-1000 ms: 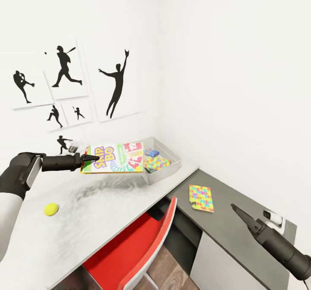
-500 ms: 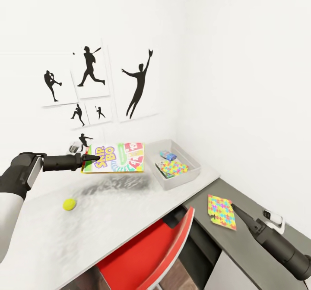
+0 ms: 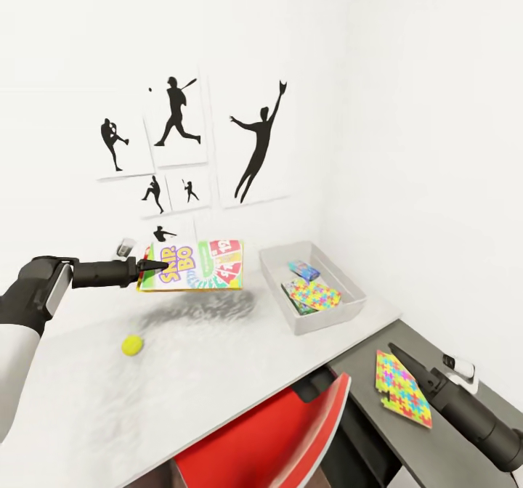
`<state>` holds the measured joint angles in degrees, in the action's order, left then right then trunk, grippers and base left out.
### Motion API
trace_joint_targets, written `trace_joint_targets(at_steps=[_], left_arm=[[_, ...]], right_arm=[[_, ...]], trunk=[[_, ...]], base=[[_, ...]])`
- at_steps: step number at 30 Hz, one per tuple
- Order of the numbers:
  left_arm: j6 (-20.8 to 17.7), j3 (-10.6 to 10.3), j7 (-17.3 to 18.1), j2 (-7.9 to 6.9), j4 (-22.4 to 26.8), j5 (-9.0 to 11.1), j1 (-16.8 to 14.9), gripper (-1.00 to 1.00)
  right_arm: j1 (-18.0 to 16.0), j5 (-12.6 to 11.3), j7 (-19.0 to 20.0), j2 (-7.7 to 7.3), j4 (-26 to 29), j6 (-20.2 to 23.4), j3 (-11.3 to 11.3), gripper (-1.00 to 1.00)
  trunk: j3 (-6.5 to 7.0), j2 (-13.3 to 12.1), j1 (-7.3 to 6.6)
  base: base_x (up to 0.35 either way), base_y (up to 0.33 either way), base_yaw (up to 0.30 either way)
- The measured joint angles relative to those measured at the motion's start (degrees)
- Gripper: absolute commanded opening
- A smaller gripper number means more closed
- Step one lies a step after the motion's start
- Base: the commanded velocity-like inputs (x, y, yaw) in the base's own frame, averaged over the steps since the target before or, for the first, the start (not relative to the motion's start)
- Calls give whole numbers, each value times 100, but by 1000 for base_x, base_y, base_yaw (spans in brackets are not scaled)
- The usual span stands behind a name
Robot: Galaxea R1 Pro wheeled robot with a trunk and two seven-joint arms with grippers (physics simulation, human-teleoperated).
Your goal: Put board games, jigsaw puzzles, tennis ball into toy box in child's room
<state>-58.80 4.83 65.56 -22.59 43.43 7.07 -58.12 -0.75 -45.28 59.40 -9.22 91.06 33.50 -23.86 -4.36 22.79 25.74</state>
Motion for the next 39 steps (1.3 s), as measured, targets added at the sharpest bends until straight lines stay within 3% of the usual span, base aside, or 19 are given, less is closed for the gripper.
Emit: trace_joint_targets(at_steps=[23, 39], left_arm=[[8, -1, 9, 4, 0, -1, 0, -100], [5, -2, 9, 3, 0, 2, 0, -100]], right_arm=[[0, -1, 0, 0, 0, 2, -1, 100], [0, -1, 8, 0, -25, -10, -3, 100]], trunk=[[18, 0, -1], [18, 0, 1]], base=[[182, -5, -21], [26, -7, 0]])
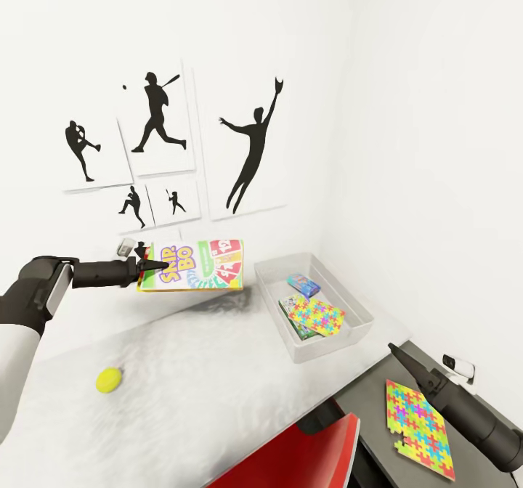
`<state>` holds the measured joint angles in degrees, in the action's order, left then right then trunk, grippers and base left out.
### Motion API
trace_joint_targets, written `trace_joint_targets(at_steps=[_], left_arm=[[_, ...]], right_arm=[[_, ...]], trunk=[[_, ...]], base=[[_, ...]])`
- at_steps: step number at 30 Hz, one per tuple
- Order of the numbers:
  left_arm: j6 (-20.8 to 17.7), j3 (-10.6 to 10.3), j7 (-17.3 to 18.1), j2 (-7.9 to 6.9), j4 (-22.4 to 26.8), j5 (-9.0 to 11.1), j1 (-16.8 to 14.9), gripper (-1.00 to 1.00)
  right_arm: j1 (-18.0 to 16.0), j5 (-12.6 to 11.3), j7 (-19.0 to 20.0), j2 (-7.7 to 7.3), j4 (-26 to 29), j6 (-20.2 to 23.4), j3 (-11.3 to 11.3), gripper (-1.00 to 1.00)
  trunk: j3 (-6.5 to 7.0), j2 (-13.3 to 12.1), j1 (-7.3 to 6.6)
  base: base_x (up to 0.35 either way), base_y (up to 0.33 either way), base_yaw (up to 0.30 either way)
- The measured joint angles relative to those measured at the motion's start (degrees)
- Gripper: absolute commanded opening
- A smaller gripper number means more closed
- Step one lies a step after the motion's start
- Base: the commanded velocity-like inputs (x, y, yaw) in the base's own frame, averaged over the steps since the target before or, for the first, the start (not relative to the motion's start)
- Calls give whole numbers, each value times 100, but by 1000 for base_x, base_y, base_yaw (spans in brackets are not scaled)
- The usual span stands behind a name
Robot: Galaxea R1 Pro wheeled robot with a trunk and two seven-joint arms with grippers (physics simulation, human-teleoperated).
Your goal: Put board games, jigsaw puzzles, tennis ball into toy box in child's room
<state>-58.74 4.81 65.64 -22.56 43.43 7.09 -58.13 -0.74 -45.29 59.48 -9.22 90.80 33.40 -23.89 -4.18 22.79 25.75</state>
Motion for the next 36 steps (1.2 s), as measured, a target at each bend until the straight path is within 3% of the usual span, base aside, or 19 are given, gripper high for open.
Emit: trace_joint_targets(at_steps=[28, 36], left_arm=[[7, 0, 0, -2, 16, 1, -1, -100], [18, -82, -30, 83, 182, 0, -8, -100]], right_arm=[[1, -9, -9, 0, 8, 30, -1, 100], [0, -7, -8, 0, 8, 28, 0, 100]], trunk=[[9, 0, 0], [47, 0, 0]], base=[[-19, 0, -14], [-3, 0, -130]])
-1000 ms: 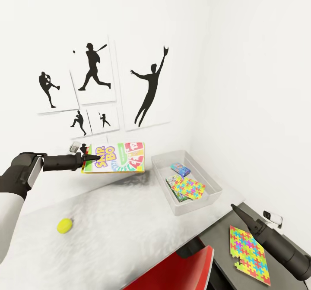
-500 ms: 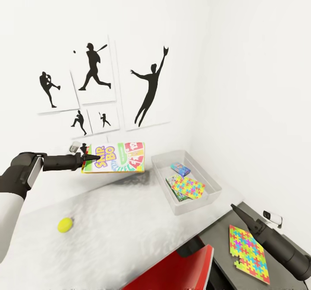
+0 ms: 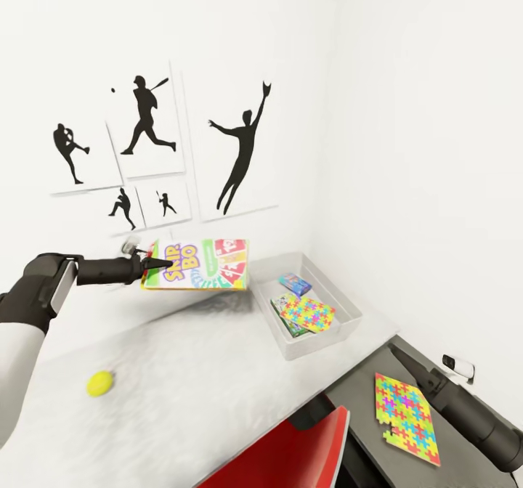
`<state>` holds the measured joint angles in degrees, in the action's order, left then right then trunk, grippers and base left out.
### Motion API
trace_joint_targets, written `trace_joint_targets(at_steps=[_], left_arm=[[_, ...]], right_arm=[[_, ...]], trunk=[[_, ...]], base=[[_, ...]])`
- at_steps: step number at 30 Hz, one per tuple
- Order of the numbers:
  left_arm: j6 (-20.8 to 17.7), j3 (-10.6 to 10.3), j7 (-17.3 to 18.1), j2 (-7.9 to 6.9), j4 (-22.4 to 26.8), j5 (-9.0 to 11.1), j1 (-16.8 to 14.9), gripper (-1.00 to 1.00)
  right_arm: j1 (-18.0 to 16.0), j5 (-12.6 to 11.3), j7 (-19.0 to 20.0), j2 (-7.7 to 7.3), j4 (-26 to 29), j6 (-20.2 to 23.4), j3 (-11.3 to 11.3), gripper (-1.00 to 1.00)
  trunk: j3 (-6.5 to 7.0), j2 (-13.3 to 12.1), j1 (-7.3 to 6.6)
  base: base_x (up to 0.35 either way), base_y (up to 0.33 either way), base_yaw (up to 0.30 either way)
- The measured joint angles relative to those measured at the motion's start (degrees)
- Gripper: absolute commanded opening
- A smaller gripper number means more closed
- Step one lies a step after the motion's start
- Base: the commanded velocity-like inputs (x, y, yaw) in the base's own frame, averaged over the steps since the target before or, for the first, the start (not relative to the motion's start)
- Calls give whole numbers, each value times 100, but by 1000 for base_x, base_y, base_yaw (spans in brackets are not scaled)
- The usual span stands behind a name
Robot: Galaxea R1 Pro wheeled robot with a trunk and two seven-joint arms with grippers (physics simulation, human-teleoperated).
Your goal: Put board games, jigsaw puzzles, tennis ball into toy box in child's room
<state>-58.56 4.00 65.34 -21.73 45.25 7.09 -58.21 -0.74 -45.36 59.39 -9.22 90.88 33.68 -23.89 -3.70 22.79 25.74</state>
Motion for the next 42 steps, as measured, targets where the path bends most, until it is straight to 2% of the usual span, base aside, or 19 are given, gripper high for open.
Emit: trace_joint_targets(at_steps=[3, 7, 10, 12, 13, 17, 20, 22, 24, 27, 34, 39, 42], left_arm=[[-10, -162, -25, 69, 271, -58, -37, -100], [-3, -361, -128, 210, 350, -205, -213, -100], [28, -488, -371, 365, 370, -512, -428, -100], [11, -510, -441, 442, 374, -583, -520, -100], [21, -525, -494, 516, 375, -688, -614, -100], [49, -565, -572, 650, 384, -930, -812, -100], [181, -684, -622, 883, 362, -1163, -989, -100], [348, -823, -632, 1084, 343, -1445, -1079, -100], [414, -876, -634, 1192, 338, -1602, -1110, -100], [517, -947, -638, 1464, 333, -1919, -1154, -100], [749, -980, -638, 1907, 331, -2481, -1214, -100], [979, -996, -635, 2240, 331, -3133, -1258, -100], [1049, -997, -636, 2414, 333, -3359, -1268, -100]], right_arm=[[0, 2, 0, 0, 0, 0, 0, 100], [0, 3, 0, 0, 0, 0, 0, 100], [0, 6, 0, 0, 0, 0, 0, 100], [0, 5, 0, 0, -1, 0, 0, 100], [0, 6, 0, 0, -1, 0, 0, 100], [0, 7, 0, 0, -1, 0, 0, 100], [0, 7, 0, 0, -1, 0, -4, 100], [0, 7, 2, 0, -1, 0, -7, 100], [0, 7, 4, 0, -1, 0, -7, 100], [0, 7, 7, -5, -1, 0, -19, 100], [0, 7, 9, -36, -1, 0, -76, 100], [0, 7, 9, -44, 0, 4, -93, 100], [1, 6, 43, -49, 2, 4, -100, 100]], trunk=[[4, 0, 0], [5, 0, 0], [6, -1, 0], [6, 0, 0], [6, -1, 0], [6, 0, 0], [6, -1, 0], [6, -1, 0], [6, -1, 0], [5, -1, 0], [6, 0, 0], [6, -1, 0], [6, 0, 0]], base=[[0, 0, -23], [0, 0, -8], [0, 0, -2], [0, 0, -1], [0, 0, 0], [0, 0, 0], [0, 0, 0], [0, 0, 0], [0, 0, 0], [0, 0, 0], [0, 0, 0], [0, 0, 0], [0, 0, 0]])
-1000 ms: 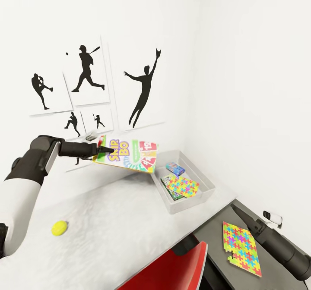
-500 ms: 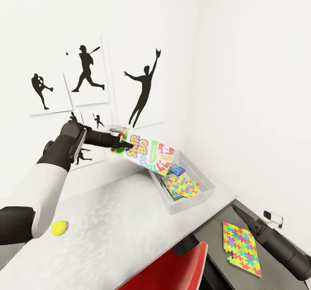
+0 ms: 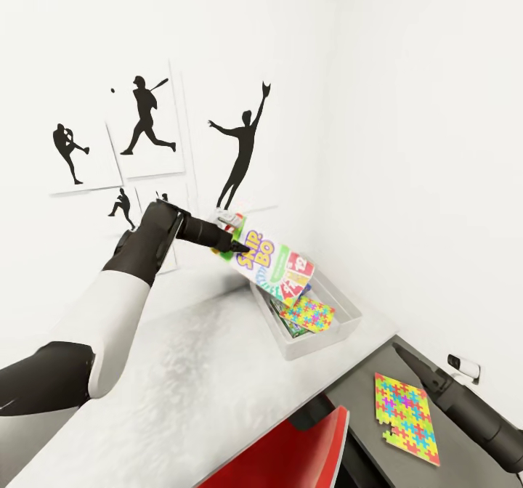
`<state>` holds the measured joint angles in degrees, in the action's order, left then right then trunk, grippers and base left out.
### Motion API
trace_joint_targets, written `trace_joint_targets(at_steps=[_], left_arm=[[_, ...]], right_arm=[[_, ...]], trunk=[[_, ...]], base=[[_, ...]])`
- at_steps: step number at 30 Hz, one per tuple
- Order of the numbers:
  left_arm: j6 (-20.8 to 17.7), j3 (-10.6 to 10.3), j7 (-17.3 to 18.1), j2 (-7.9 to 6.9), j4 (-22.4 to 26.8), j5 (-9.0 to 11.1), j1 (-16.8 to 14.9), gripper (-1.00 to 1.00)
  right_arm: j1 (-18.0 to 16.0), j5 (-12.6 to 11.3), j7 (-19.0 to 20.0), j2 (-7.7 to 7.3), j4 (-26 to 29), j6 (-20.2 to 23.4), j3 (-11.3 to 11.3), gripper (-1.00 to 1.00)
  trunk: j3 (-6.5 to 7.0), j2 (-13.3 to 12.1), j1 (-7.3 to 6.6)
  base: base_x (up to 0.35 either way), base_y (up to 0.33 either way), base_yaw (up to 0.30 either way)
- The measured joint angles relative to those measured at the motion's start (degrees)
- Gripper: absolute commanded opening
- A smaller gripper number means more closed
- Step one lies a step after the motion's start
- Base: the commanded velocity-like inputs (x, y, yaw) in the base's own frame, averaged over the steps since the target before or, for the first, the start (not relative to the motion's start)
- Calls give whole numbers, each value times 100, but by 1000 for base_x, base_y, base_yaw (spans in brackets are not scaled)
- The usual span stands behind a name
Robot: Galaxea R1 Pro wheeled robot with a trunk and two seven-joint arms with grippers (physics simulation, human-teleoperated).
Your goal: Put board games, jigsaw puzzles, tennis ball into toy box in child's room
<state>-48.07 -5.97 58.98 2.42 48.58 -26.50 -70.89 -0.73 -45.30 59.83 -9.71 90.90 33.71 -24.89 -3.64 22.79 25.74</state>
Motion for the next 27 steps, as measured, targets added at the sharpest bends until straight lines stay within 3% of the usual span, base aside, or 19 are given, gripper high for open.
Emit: trace_joint_targets(at_steps=[6, 14, 19, 27], left_arm=[[310, 2, -4, 303, -8, -337, -14, -100], [754, 2, -5, 470, -217, -719, -104, -100], [924, 2, -5, 547, -454, -791, -154, -100], [960, -3, 20, 516, -503, -800, -161, -100]], right_arm=[[8, -5, 183, 4, 5, -5, -104, 100], [88, 1, 234, 6, -1, -6, -204, 100], [98, 0, 237, 6, -5, -6, -216, 100], [100, 0, 257, 17, -5, -48, -257, 100]], trunk=[[0, 0, 0], [-2, 1, 0], [-2, 1, 0], [-2, 1, 0]], base=[[0, 0, 0], [0, 0, 0], [0, 0, 0], [0, 0, 0]])
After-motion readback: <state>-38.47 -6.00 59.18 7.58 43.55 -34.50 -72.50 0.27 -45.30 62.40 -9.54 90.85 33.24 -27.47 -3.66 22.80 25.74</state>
